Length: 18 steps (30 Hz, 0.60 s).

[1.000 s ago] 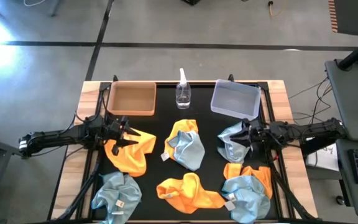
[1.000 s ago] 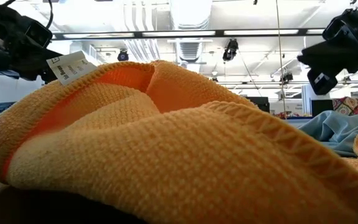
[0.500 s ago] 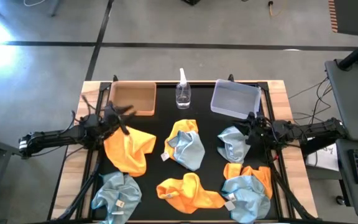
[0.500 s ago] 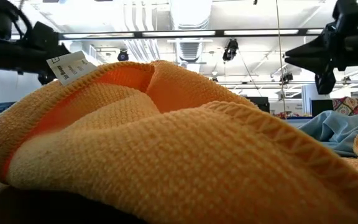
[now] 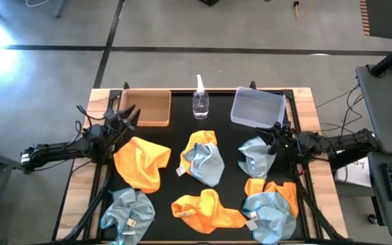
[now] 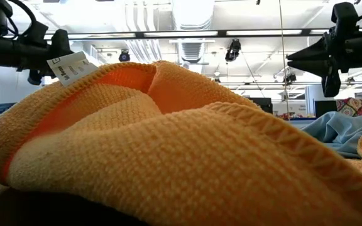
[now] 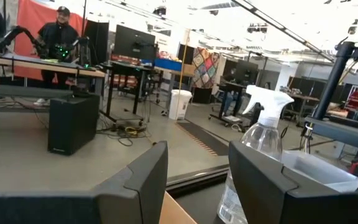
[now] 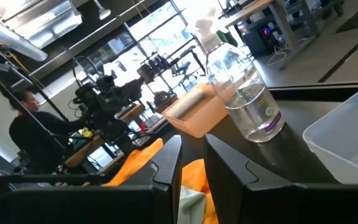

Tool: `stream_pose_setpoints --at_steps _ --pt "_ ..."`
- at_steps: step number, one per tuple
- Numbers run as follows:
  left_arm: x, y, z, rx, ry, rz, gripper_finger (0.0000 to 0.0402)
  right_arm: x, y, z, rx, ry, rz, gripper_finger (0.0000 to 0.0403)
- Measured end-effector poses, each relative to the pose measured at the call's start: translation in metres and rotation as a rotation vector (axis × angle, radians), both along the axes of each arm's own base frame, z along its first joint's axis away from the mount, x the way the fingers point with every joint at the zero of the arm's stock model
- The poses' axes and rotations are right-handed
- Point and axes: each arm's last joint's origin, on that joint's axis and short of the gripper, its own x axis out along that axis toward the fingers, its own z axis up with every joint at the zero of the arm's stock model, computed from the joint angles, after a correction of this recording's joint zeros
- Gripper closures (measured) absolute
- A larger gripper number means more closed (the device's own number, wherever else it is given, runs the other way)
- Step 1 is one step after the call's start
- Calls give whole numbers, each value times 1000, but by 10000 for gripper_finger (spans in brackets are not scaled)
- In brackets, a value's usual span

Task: Sort microfiber towel by color & place in baskets
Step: Put the blue towel into the transparent bin

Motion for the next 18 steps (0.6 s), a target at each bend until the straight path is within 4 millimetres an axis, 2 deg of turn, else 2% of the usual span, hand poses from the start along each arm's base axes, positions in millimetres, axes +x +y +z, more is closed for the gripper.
stream_pose_setpoints --at_steps 7,18 --pt "0 0 1 -11 -27 2 246 0 0 0 -5 2 -1 344" --pt "-5 -1 17 -256 -572 -112 246 0 1 1 147 -70 34 344"
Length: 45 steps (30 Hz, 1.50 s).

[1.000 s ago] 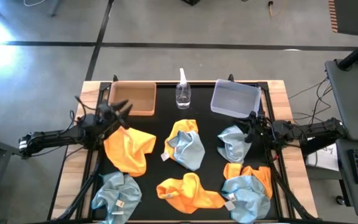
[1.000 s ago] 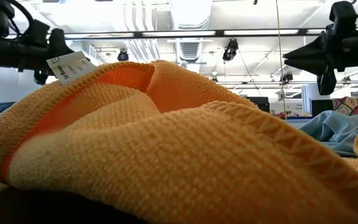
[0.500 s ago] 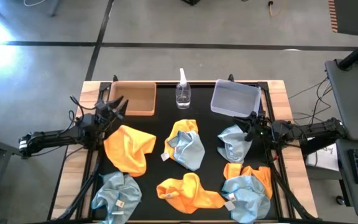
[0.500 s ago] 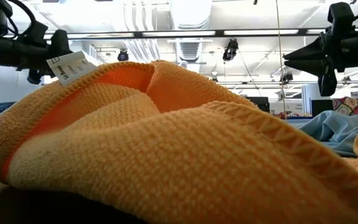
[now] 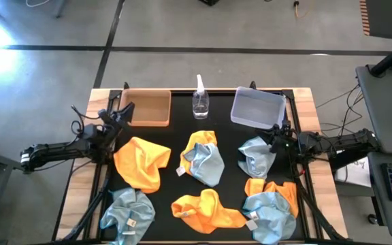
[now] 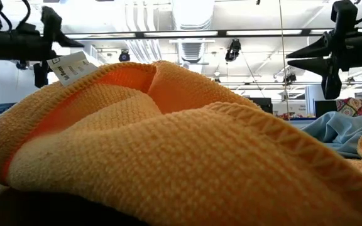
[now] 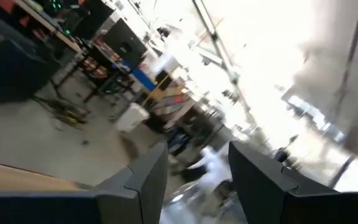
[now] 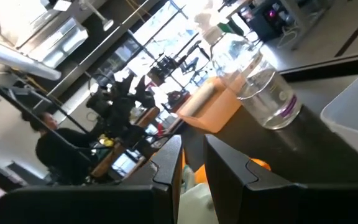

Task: Sort microfiber towel by color & place in baskets
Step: Put the blue towel into the transparent bin

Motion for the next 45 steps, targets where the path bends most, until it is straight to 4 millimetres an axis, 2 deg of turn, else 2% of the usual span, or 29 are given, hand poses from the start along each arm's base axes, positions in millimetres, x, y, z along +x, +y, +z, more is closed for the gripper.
stream_pose_setpoints --at_steps 4,10,15,20,26,32,39,45 --pt "-1 -3 7 12 -126 -130 246 0 1 5 -1 -8 33 344" --pt "-4 -6 21 56 -255 -245 246 -5 2 40 -102 -24 74 344" --pt "-5 -9 58 182 -205 -296 246 -18 0 75 -146 89 83 344" --pt "2 -12 111 331 -69 -372 246 -33 -2 110 -159 216 92 344" --pt "15 -12 176 402 174 -439 246 -50 -3 148 -170 326 99 344" --pt "30 -8 217 230 562 -497 246 -57 -4 170 -131 479 122 344" --pt "53 -3 243 28 898 -537 246 -54 -3 182 32 718 97 344" --pt "78 4 237 -121 1138 -521 246 -45 0 181 147 970 100 344"
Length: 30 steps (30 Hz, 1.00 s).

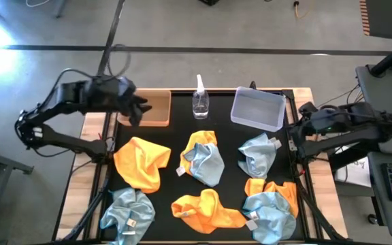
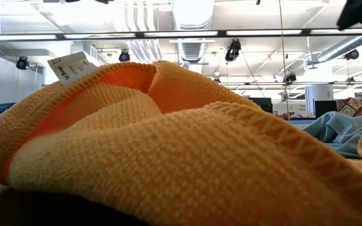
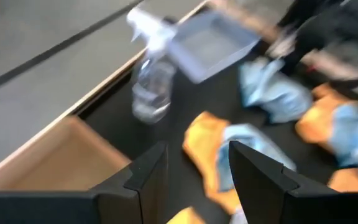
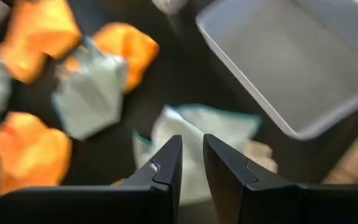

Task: Sort microfiber towel by color & place in baskets
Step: Put the blue towel into the transparent bin

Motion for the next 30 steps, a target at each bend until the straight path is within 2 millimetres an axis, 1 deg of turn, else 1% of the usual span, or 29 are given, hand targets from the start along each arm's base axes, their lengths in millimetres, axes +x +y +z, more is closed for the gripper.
stream_pose_setpoints --at_steps 3,5,10,14,18,25,30 --pt "12 4 -9 14 90 35 246 6 1 -4 -1 97 -19 344" --pt "20 6 -13 18 118 33 246 10 1 -7 2 143 -37 344" --pt "32 8 -22 12 181 25 246 29 4 -21 43 246 -82 344" --pt "35 9 -25 6 201 26 246 35 7 -35 100 316 -81 344" --pt "36 9 -26 -2 199 35 246 45 9 -49 120 370 -75 344" --pt "35 9 -25 -3 194 37 246 61 11 -66 141 311 -2 344" --pt "35 9 -25 -9 190 43 246 69 13 -76 158 350 18 344"
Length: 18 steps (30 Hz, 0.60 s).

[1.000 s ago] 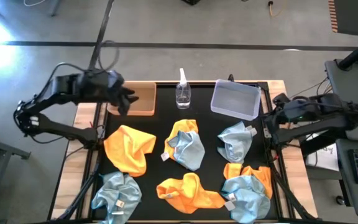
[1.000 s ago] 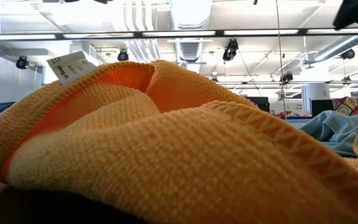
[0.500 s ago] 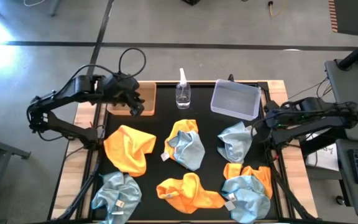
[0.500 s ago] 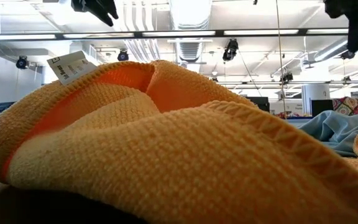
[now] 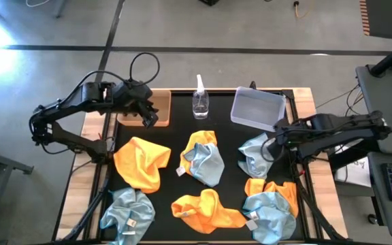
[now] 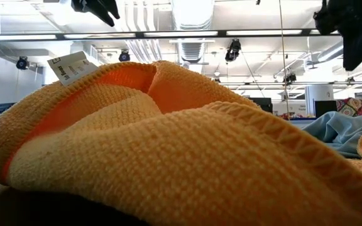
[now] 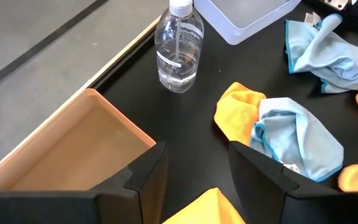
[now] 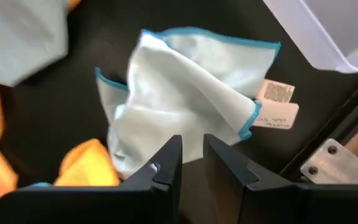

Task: Sort microfiber towel by color & place in baskets
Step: Put the blue towel into the transparent bin

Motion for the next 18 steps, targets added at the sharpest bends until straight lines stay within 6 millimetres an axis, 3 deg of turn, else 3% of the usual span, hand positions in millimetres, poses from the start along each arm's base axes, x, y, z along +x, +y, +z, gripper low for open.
stream_pose_setpoints --at_steps 8,18 --pt "0 0 0 -13 -5 -4 246 18 3 -9 15 45 118 343" --pt "0 -1 0 -19 -3 -8 246 37 3 -22 -80 116 174 306"
